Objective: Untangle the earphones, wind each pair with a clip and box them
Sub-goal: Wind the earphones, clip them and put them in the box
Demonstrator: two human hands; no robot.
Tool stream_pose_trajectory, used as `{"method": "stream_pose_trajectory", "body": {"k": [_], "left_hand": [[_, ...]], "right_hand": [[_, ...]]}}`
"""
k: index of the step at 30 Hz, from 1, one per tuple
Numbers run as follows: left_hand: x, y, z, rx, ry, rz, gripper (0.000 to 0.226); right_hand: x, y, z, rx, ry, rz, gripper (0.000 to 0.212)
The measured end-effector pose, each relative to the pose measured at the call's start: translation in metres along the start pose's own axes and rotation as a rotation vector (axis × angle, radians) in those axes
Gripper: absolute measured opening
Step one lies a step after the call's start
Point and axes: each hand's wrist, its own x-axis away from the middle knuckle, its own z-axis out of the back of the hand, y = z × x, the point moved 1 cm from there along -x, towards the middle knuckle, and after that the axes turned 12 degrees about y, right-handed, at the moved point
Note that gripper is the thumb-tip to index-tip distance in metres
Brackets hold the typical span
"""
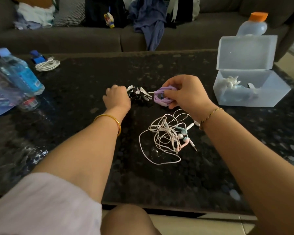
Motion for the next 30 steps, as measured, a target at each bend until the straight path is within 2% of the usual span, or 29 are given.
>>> {"method": "stream_pose_trajectory", "body": {"k": [4,8,11,13,15,17,20,23,27,30], "left_hand": [[-0.002,0.0,-0.002,0.019,0.022,0.02,0.026],[-0.002,-0.003,0.01,0.109,0.001,0.091,0.02],[0.005,-0.005,0.025,0.157,0.016,0.182,0.026],[0.008,-0.006,0.035,0.246,0.034,0.274,0.032],[0.016,-0.003,0.049,0.447,0.025,0.359,0.038],[0.028,0.008,0.061,0.743,-0.044,0.447,0.042],[0.056,0.039,0.077,1.185,-0.273,0.584,0.051],[0.082,0.072,0.091,1.493,-0.49,0.665,0.053],[0.108,0.114,0.1,1.678,-0.673,0.633,0.05],[0.118,0.131,0.1,1.683,-0.722,0.51,0.023]], "right_hand": [[-0.002,0.002,0.002,0.012,-0.014,-0.026,0.011],[0.001,0.002,0.002,0.018,0.005,-0.046,0.013],[0.008,0.001,0.001,-0.012,0.017,-0.038,0.012],[0.012,0.0,0.0,-0.022,0.026,-0.04,0.011],[0.016,-0.003,0.003,-0.056,0.033,-0.044,0.013],[0.019,-0.003,0.008,-0.158,0.06,-0.073,0.013],[0.026,-0.002,0.022,-0.38,0.105,-0.149,0.01],[0.039,0.002,0.041,-0.606,0.107,-0.23,0.011],[0.051,0.012,0.069,-0.843,0.12,-0.311,0.013],[0.055,0.019,0.086,-0.946,0.123,-0.346,0.014]]}}
